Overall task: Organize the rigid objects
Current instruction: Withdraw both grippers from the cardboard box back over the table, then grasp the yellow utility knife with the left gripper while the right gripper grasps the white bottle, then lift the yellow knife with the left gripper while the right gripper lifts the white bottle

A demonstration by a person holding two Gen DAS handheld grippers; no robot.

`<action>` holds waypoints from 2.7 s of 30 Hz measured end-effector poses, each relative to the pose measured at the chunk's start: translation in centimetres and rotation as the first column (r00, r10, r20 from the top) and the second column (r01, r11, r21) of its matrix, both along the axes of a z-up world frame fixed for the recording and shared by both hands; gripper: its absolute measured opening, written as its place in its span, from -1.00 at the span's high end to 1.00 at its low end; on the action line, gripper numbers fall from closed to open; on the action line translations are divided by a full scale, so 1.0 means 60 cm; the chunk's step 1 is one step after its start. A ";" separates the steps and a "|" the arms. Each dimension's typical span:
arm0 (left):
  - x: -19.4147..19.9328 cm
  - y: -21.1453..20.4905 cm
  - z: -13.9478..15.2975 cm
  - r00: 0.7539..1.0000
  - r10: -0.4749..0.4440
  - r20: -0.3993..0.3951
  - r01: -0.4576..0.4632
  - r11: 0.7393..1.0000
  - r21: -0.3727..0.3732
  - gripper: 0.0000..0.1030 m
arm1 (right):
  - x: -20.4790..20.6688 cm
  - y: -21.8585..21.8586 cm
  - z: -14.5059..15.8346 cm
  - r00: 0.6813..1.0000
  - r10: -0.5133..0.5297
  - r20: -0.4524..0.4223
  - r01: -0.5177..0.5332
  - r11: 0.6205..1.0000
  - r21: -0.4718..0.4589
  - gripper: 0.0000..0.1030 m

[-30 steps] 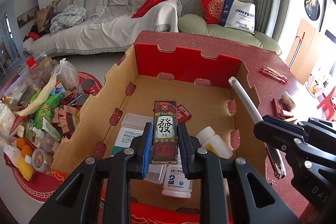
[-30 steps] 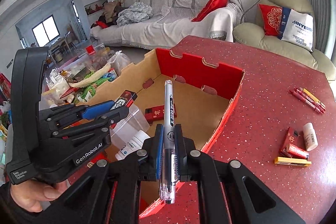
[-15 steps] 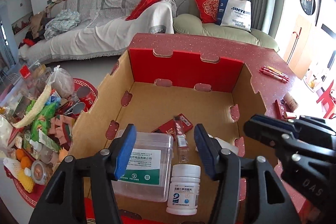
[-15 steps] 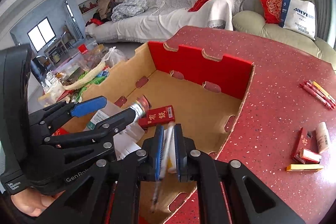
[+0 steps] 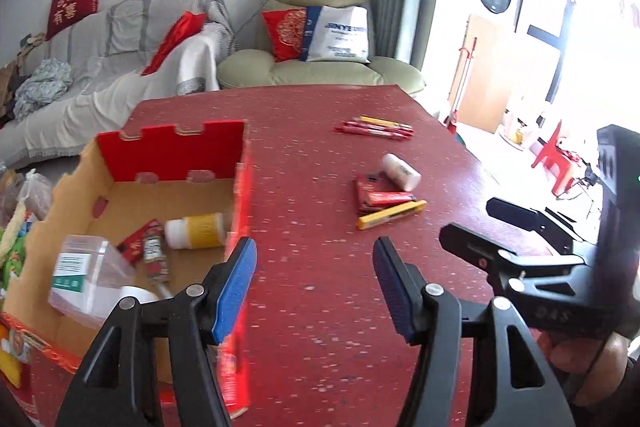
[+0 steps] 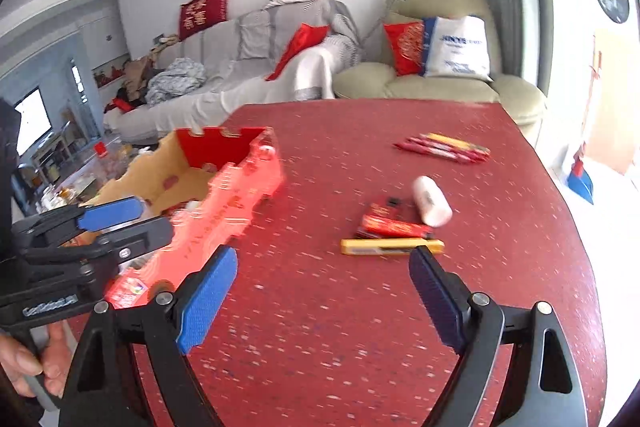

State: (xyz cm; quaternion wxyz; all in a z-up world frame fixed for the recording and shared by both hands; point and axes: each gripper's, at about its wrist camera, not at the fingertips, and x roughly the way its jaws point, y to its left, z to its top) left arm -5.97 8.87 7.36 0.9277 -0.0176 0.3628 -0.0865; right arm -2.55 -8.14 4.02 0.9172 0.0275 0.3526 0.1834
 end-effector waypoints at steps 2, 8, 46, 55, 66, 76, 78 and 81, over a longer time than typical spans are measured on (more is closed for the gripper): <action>0.023 -0.041 -0.018 0.999 -0.025 -0.033 0.025 1.000 -0.002 -0.28 | 0.017 -0.047 -0.011 0.998 -0.060 -0.027 0.060 0.998 0.002 -0.73; 0.115 -0.102 -0.084 0.990 0.028 -0.135 -0.026 0.999 0.022 -0.28 | 0.084 -0.106 -0.034 0.993 -0.096 -0.064 0.094 0.995 -0.040 -0.73; 0.164 -0.221 -0.159 0.913 -0.383 -0.136 0.397 0.914 0.087 0.55 | 0.203 -0.150 -0.091 0.991 -0.050 -0.121 0.036 0.993 -0.115 0.35; 0.147 -0.239 -0.157 0.898 -0.420 -0.134 0.433 0.898 0.081 0.55 | 0.175 -0.220 -0.088 0.982 -0.145 -0.125 0.135 0.987 -0.088 0.34; 0.178 -0.246 -0.159 0.926 -0.344 -0.155 0.356 0.933 0.057 0.83 | 0.153 -0.129 -0.114 0.990 -0.019 -0.143 0.000 0.991 -0.132 0.35; 0.108 -0.148 -0.164 0.968 -0.192 -0.160 0.203 0.978 0.054 0.83 | 0.086 -0.068 -0.116 0.987 0.035 -0.157 -0.057 0.989 -0.138 0.35; 0.092 -0.128 -0.164 0.974 -0.160 -0.160 0.172 0.983 0.064 0.83 | 0.069 -0.049 -0.118 0.986 0.050 -0.161 -0.073 0.988 -0.140 0.35; 0.072 -0.097 -0.166 0.981 -0.107 -0.160 0.116 0.992 0.052 0.83 | 0.044 -0.023 -0.119 0.984 0.069 -0.163 -0.093 0.985 -0.143 0.35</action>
